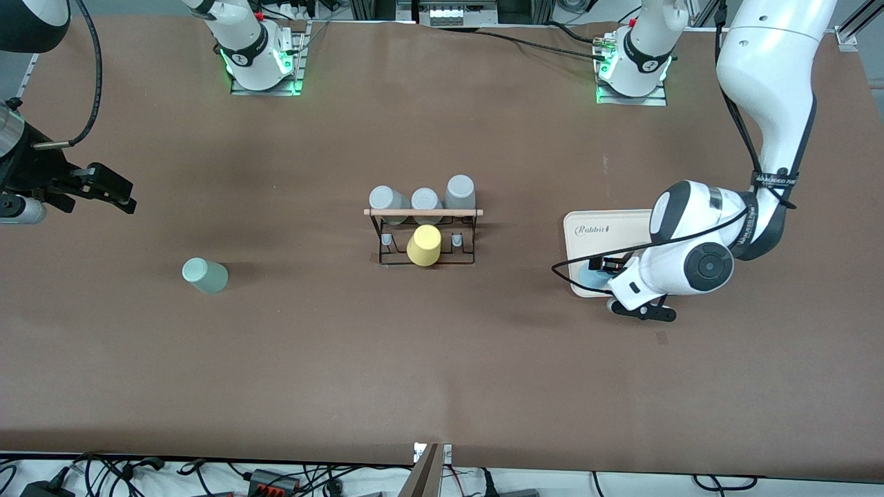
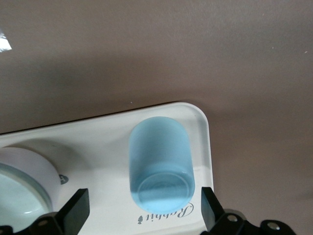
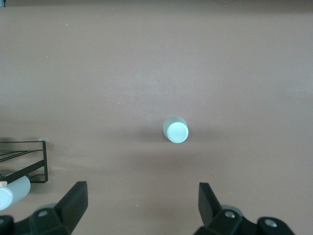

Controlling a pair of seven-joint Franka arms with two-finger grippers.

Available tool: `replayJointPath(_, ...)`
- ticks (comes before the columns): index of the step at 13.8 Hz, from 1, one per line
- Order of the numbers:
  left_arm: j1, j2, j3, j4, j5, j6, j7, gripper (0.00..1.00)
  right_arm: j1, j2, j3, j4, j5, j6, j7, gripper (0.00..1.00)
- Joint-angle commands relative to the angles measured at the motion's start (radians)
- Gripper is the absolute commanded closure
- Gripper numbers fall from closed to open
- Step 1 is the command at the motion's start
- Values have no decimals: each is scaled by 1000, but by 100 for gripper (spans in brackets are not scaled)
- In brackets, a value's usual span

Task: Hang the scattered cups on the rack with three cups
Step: 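Reach the left gripper down and grasp the light blue cup on the tray, then lift the blue cup with the left gripper while the right gripper grasps the teal cup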

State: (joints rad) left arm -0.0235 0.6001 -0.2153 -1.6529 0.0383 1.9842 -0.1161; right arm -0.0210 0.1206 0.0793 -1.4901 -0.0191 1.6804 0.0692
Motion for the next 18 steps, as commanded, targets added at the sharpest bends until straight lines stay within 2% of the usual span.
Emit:
replayJointPath(1, -13, -8, -1, -24, 20, 31, -45, 0, 3, -4, 2, 13, -13, -11, 3, 0)
replayJointPath(6, -33, 3, 1, -45, 23, 70, -66, 0, 1, -21, 4, 13, -2, -15, -3, 0)
replayJointPath(7, -33, 3, 1, -57, 25, 79, -66, 4, 1, -22, 2, 13, -1, -18, -3, 0)
replayJointPath(10, -32, 3, 1, -61, 25, 88, -63, 33, 0, -24, 2, 14, -1, -18, -9, 0)
replayJointPath(11, -32, 3, 1, -61, 28, 90, -63, 39, 0, -24, 2, 13, 1, -22, -11, 0)
replayJointPath(12, -32, 3, 1, -61, 44, 90, -63, 51, 0, -24, 2, 13, 1, -43, -8, 0)
replayJointPath(15, -30, -2, -1, -53, 58, 87, -57, 76, -4, -10, 2, 5, -1, -62, -17, 0)
replayJointPath(18, -33, -14, -3, -32, 43, 76, -69, 91, -4, -4, 0, 7, -1, -62, -14, 0)
